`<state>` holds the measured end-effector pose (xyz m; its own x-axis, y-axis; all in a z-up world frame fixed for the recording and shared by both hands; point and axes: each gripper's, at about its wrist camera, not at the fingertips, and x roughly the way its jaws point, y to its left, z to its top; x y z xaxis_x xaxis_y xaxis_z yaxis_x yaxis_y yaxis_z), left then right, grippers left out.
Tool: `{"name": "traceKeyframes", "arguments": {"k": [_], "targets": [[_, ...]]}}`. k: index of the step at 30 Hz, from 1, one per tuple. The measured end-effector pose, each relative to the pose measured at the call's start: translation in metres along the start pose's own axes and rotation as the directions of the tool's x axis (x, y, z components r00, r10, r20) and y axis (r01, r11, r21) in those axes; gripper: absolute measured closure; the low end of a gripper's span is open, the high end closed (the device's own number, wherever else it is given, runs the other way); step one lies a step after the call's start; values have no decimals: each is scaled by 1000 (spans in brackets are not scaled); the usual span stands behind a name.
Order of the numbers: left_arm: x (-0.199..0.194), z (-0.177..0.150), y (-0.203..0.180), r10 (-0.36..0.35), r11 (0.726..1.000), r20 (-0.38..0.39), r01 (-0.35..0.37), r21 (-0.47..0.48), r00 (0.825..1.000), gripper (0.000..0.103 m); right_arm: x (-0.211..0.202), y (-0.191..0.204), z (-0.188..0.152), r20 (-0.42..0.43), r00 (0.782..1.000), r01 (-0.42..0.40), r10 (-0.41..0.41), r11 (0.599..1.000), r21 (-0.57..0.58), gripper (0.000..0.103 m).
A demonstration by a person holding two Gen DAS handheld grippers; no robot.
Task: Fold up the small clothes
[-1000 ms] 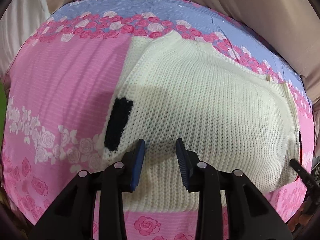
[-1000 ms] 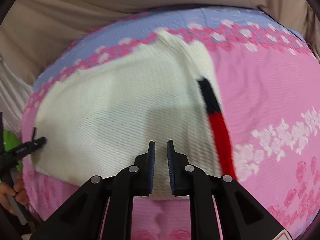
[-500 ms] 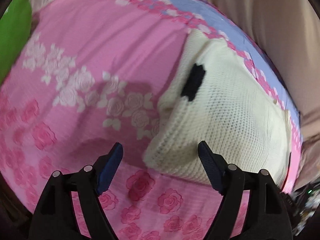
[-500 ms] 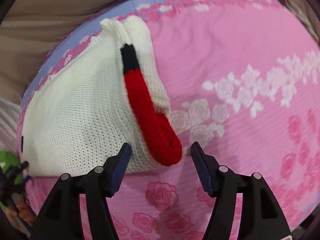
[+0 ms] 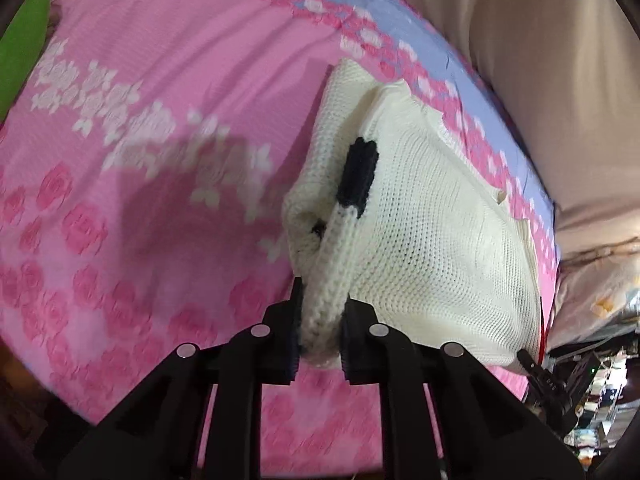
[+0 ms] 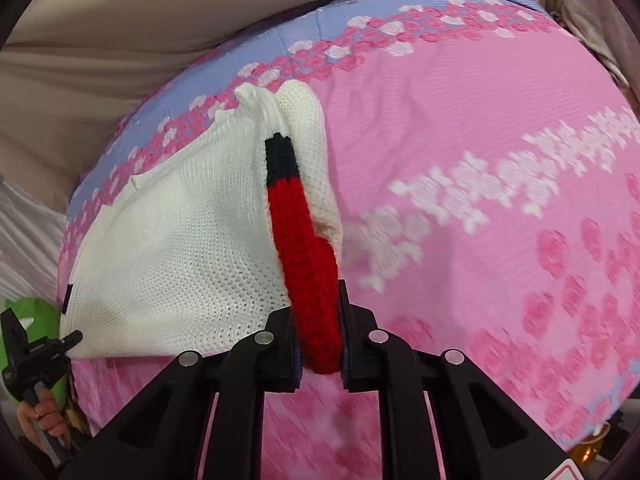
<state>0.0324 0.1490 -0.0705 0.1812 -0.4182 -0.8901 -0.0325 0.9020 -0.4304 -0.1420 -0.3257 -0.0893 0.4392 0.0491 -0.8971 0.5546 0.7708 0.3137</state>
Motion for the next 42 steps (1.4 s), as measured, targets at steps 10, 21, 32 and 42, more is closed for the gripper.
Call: {"name": "traceKeyframes", "arguments": {"k": [10,21,32,42], "targets": [[-4,-45,9,97,994,-21,-96,56,995,74,5,-37,-66,-120,991,69,-66,997,23,78],[54,57,-60,83,984,41,-89,152,996,62,54,29,54,36,993,118,-114,983,-137,45],[70,79,-56,156,978,77,-165,130,985,95,79,21,75,5,993,117,-117,991,-67,78],[10,34,-31,149,978,172,-171,122,974,51,2,80,42,123,992,22,1,982,-188,70]]}}
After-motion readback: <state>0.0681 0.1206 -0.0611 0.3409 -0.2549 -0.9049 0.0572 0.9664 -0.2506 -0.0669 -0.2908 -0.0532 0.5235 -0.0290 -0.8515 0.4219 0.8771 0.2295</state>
